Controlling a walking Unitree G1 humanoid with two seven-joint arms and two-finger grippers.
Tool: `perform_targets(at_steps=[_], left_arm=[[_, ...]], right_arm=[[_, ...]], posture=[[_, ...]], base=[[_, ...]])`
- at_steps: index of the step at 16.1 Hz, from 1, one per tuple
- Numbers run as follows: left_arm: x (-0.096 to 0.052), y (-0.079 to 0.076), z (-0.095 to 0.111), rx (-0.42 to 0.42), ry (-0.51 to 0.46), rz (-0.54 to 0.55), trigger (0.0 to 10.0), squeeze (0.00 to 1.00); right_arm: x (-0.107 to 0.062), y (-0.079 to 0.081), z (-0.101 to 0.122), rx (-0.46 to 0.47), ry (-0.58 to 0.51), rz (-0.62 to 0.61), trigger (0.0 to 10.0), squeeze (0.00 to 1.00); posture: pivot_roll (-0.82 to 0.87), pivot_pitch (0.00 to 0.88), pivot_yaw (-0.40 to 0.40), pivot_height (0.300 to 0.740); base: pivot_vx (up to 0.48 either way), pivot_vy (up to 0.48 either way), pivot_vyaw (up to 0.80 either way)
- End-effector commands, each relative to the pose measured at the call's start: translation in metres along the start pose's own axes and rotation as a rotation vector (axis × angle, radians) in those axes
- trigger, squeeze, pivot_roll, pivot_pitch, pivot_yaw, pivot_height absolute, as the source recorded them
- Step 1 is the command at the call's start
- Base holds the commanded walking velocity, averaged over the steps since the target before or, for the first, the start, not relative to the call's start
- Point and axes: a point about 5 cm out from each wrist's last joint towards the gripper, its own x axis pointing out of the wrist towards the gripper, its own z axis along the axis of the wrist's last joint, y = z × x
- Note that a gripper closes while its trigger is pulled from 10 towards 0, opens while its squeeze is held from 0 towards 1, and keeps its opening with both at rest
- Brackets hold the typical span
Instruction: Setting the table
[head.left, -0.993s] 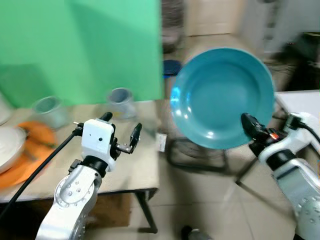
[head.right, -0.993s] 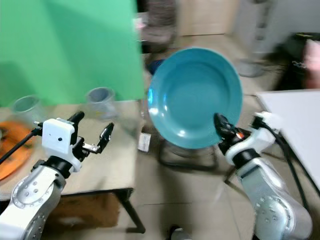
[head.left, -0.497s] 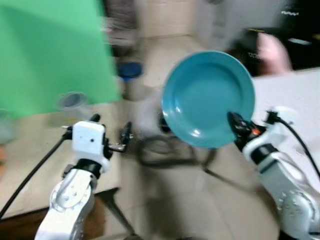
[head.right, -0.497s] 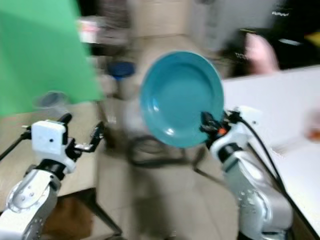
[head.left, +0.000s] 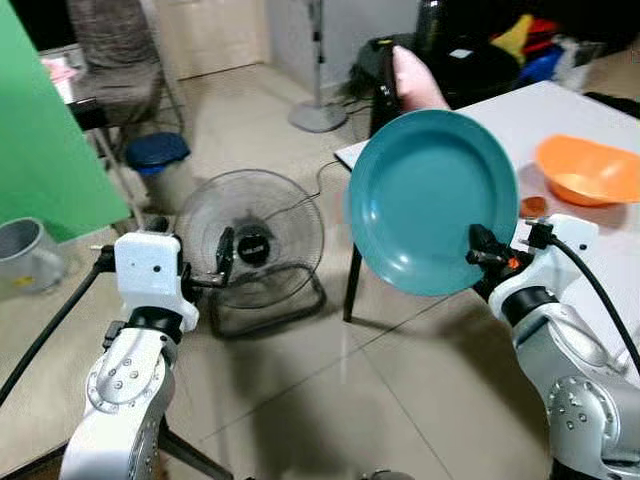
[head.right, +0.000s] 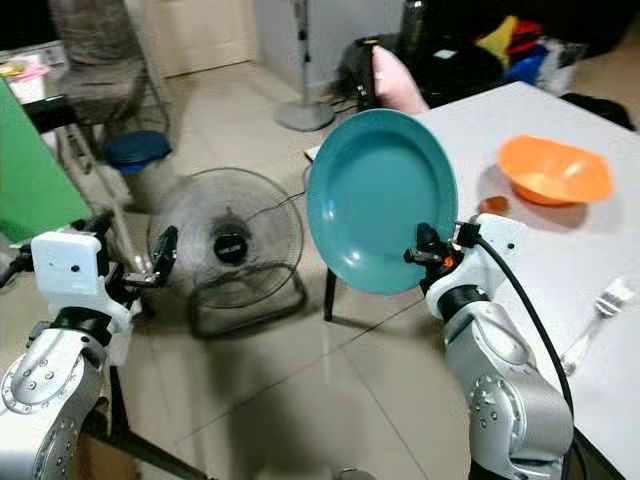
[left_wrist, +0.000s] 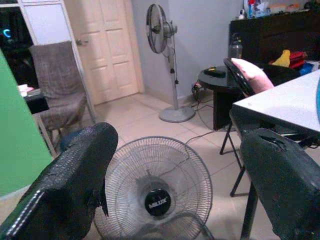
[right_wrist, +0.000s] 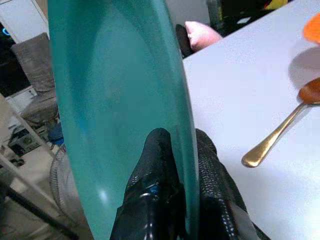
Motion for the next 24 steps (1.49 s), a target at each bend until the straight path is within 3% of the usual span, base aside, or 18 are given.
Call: perform_targets(at_steps=[1, 3, 5, 16, 24], left_arm=[[0.0, 0.005, -0.001, 0.005, 0.012, 0.013, 10.0, 0.0], [-0.002, 0.005, -0.001, -0.039, 0.012, -0.03, 10.0, 0.0], [-0.002, 0.005, 0.001, -0.033, 0.004, -0.04, 10.0, 0.0], [-0.002, 0.005, 0.0, -0.011, 0.005, -0.078, 10.0, 0.0], [0.0, 0.005, 0.0, -0.007, 0.002, -0.102, 10.0, 0.0]], right_arm=[[-0.001, 0.008, 0.006, -0.007, -0.044, 0.026, 10.0, 0.0], [-0.002, 0.015, 0.003, 0.005, -0.034, 0.03, 10.0, 0.0], [0.001, 0.022, 0.0, 0.0, -0.019, 0.065, 10.0, 0.0], [0.005, 0.024, 0.0, 0.003, -0.029, 0.094, 10.0, 0.0], [0.002, 0.025, 0.002, 0.02, -0.057, 0.114, 10.0, 0.0]], posture=[[-0.15, 0.0, 0.049, 0.74], [-0.14, 0.0, 0.049, 0.74], [-0.14, 0.0, 0.047, 0.74], [-0.13, 0.0, 0.041, 0.74], [-0.13, 0.0, 0.045, 0.74]], base=[[0.0, 0.0, 0.0], [0.12, 0.0, -0.8], [0.278, 0.0, -0.4], [0.293, 0.0, 0.0], [0.315, 0.0, -0.8]])
